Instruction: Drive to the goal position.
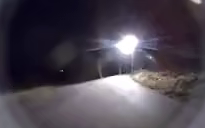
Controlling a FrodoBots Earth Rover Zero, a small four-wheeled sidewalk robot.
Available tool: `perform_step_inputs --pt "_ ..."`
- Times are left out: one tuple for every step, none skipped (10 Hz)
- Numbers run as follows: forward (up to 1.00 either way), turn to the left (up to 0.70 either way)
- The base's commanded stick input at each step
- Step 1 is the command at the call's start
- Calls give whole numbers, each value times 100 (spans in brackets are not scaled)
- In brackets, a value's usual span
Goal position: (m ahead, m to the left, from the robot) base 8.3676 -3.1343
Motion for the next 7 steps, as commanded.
perform_step_inputs --pt "100 -18" --pt "100 -19" --pt "100 -16" --pt "100 -11" --pt "100 -5" --pt "100 -3" --pt "100 -5"
